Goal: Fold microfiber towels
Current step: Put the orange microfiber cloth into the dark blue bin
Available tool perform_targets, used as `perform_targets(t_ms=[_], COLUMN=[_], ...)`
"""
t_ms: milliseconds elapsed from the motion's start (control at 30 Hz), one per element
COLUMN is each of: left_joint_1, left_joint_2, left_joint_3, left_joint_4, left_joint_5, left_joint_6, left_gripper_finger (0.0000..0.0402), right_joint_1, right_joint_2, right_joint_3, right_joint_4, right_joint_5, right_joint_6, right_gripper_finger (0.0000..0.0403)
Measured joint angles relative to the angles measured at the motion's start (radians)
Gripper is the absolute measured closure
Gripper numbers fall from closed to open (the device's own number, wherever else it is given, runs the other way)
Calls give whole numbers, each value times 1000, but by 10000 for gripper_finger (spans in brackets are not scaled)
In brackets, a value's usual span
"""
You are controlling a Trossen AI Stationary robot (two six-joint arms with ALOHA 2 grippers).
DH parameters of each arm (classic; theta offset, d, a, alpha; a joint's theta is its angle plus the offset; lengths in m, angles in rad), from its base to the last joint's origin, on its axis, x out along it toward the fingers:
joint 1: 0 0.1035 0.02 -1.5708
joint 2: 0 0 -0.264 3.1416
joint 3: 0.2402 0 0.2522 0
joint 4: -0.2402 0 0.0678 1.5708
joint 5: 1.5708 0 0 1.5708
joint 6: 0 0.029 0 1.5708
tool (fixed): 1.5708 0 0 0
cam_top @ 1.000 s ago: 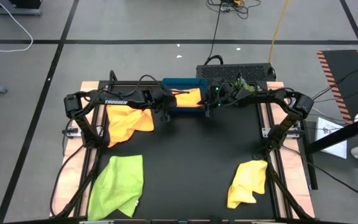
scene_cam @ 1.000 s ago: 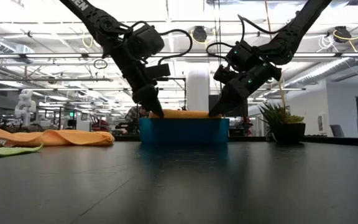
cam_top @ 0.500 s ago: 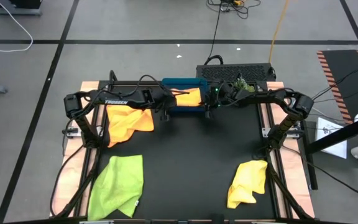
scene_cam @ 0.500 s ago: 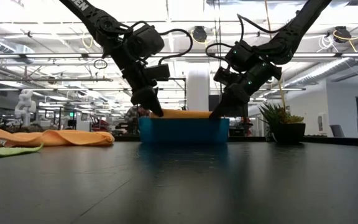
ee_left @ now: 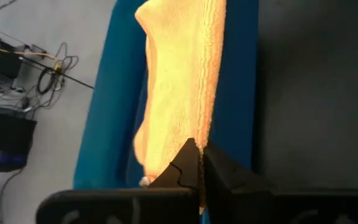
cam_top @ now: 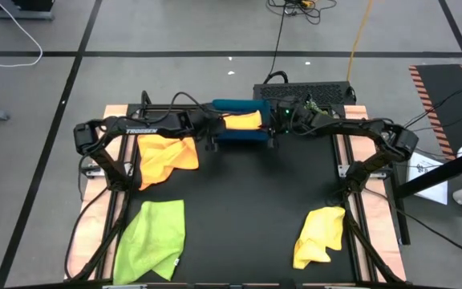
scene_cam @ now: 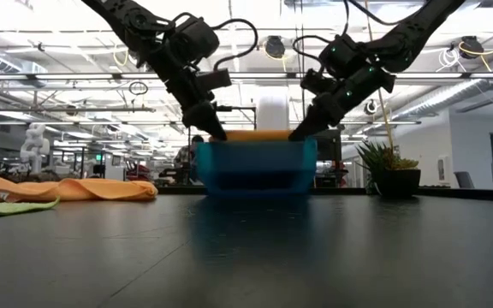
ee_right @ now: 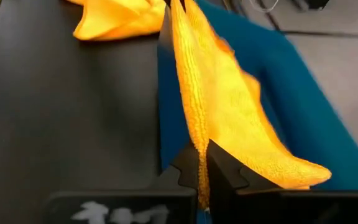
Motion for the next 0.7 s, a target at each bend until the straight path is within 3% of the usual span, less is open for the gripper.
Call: perform_targets(t_ms=[267,467,700], left_joint_1=[-3,-11,-12], left_joint_2=[12,11,11], left_joint_3=[0,0,0], left_joint_4=[-10,-13,-10], left_joint_5=[58,51,52], left_joint_6=[-41,-48,-56], left_gripper_finger=[399,399,400], right_joint_1=[0,0,0], right_joint_2=[40,39,39], right_joint_3=[0,0,0], right_joint_4=[-62,-62,-58], right_joint_5=[-7,-4,-28], right_joint_6=[45,63,67], right_gripper_finger=[379,341,325])
